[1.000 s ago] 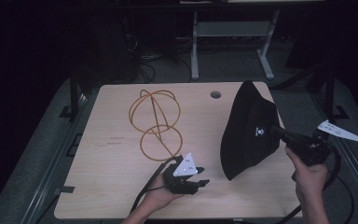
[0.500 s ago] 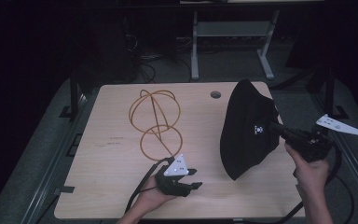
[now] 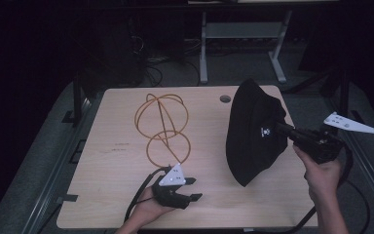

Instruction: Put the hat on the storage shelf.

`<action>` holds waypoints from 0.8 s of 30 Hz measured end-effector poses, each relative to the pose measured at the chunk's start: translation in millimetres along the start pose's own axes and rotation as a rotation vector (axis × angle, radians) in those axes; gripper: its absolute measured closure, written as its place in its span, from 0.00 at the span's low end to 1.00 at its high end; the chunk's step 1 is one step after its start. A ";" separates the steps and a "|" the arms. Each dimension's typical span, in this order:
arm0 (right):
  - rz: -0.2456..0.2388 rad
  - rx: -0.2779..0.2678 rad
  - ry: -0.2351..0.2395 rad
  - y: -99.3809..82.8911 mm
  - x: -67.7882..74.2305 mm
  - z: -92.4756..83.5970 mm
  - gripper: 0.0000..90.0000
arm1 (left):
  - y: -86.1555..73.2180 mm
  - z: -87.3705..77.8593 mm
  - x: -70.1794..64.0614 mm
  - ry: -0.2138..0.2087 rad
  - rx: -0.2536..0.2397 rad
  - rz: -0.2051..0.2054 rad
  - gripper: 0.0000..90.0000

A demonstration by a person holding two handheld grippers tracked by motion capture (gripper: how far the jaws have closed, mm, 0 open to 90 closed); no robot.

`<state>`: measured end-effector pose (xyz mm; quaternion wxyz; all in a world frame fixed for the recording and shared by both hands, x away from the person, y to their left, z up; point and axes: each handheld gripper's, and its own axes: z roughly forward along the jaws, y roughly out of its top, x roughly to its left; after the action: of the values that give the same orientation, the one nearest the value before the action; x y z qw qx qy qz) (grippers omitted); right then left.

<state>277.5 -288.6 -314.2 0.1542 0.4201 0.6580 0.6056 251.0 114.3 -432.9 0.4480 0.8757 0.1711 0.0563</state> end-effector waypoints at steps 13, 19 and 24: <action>-0.043 0.018 0.019 18.3 10.9 10.5 0.98 | -7.7 -5.4 0.9 0.000 -0.011 -0.022 0.44; -0.062 0.025 0.036 29.5 18.1 17.1 0.98 | -9.5 -9.7 3.7 0.012 -0.021 -0.031 0.42; -0.081 0.033 0.047 36.6 22.5 23.6 0.98 | -11.2 -10.0 4.8 0.021 -0.022 -0.035 0.40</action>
<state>294.3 -259.4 -278.6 0.1561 0.3812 0.6877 0.5978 250.2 129.7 -436.3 0.4569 0.8669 0.1903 0.0594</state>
